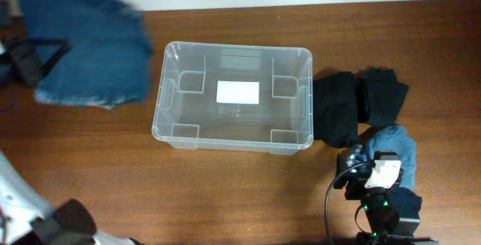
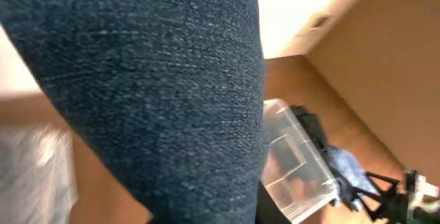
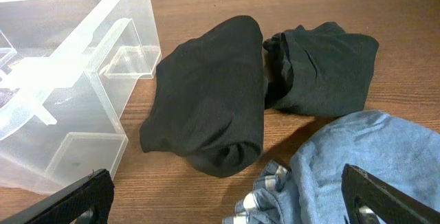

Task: Pack container
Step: 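Grasp the dark-blue jeans with the left gripper and lift them, then lower the dark-blue jeans into the clear bin and release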

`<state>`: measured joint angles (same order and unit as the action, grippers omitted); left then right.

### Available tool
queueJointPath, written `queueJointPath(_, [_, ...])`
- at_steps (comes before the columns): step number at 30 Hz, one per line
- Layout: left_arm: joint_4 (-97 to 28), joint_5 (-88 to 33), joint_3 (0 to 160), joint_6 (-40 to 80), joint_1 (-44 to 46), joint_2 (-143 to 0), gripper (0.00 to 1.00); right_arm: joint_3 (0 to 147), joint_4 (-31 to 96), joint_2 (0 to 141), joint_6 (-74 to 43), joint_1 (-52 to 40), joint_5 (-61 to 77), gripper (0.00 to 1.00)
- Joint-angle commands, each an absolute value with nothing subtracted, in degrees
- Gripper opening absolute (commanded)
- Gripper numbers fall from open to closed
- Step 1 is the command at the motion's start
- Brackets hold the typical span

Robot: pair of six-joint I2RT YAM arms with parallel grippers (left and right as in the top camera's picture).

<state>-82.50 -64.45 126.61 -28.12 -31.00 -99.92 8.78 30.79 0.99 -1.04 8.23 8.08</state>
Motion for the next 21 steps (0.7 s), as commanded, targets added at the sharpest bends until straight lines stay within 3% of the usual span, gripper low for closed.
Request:
queueJointPath(1, [-73.36,-65.63,127.35,-11.77,-21.02,-97.32,0.0,8.4,30.81,0.73,-0.84,8.6,8.43,0.98])
queueJointPath(5, [-69.45,-38.24,127.33,13.98,-3.44,-99.59,0.0,8.4,30.81,0.73,-0.84,8.6,8.43,0.98])
queueJointPath(7, [-68.75,-31.42,127.33,18.22,3.14,-101.23,0.0,8.4,30.81,0.73,-0.84,8.6,8.43,0.98])
queueJointPath(14, [-67.22,-23.22,127.33,22.7,20.97,-108.75,0.0,8.4,30.81,0.73,-0.84,8.6,8.43,0.98])
queueJointPath(21, [-70.35,-19.0,127.28,23.99,27.46,-114.45,0.01,8.4,30.81,0.73,-0.84,8.6,8.43,0.98])
